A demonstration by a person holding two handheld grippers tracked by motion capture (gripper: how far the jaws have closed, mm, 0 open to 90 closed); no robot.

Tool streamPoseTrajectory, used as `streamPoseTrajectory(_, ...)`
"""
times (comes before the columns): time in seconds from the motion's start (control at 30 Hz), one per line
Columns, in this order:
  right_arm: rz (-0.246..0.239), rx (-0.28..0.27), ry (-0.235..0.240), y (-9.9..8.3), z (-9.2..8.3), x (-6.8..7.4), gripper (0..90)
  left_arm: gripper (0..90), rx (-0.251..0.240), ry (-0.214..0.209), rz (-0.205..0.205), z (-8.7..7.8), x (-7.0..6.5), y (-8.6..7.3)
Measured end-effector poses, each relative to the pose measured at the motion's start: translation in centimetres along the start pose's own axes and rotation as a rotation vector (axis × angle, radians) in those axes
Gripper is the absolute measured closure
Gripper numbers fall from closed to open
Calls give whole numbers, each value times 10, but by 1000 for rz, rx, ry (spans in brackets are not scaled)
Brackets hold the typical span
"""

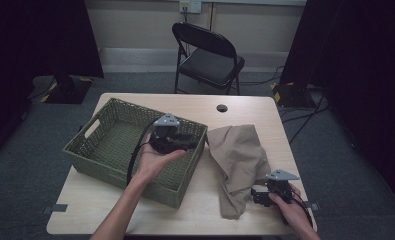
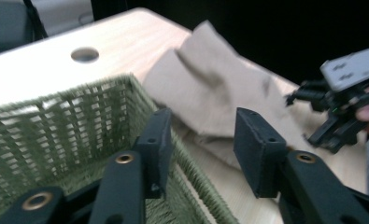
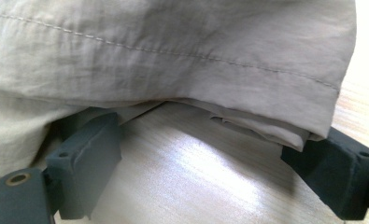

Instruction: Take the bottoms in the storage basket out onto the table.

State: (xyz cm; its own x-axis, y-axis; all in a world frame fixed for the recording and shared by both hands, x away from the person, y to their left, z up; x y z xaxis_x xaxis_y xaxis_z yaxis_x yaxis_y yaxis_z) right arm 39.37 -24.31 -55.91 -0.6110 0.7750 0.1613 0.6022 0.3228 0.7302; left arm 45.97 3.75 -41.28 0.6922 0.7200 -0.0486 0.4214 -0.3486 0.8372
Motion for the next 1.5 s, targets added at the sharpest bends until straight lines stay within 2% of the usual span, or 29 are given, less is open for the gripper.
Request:
streamPoseTrajectory(0.03,0,0,0,0,0,0,107,534,16,-5,-2,4,0,-2)
streamPoseTrajectory(0.13,0,0,1,0,0,0,107,512,43,17,4,12,2,-5)
streamPoseTrajectory(0.27,-1,1,2,0,0,0,107,510,79,12,6,23,0,-9)
streamPoseTrajectory(0.33,-1,1,2,0,0,0,108,517,88,-1,5,26,-1,-11)
streamPoseTrajectory(0.43,-1,1,2,0,0,0,107,539,114,-4,27,32,-4,-16)
streamPoseTrajectory(0.47,-1,1,2,0,0,0,107,557,116,-27,25,33,-6,-16)
streamPoseTrajectory(0.63,-1,0,2,0,0,0,108,598,151,14,57,38,-3,-22)
streamPoseTrajectory(0.73,-1,1,2,0,0,0,108,605,158,11,47,40,-4,-24)
streamPoseTrajectory(0.97,-2,0,2,0,0,0,108,625,149,-14,25,39,-2,-24)
streamPoseTrajectory(1.1,-2,1,2,0,0,0,108,630,159,-13,44,35,-1,-26)
streamPoseTrajectory(1.23,-2,1,3,0,0,0,108,641,164,-7,62,26,6,-31)
streamPoseTrajectory(1.37,-1,0,3,0,0,0,107,650,158,-18,75,16,11,-37)
streamPoseTrajectory(1.5,-2,1,3,0,0,0,107,659,155,-26,79,12,9,-40)
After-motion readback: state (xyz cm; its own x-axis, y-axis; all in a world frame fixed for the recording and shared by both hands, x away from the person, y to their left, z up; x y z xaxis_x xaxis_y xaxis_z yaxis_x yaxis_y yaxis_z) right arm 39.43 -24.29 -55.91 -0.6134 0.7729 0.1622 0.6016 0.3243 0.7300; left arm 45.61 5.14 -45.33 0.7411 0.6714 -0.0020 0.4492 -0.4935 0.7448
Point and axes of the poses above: each handheld gripper's, and its own axes: z roughly forward along the jaws, y roughly out of its top, x roughly to its left, the point moved 8 cm from there along z, roughly forward along the jaws, and after that the axes turned 14 degrees about y, right-handed, at the moved point
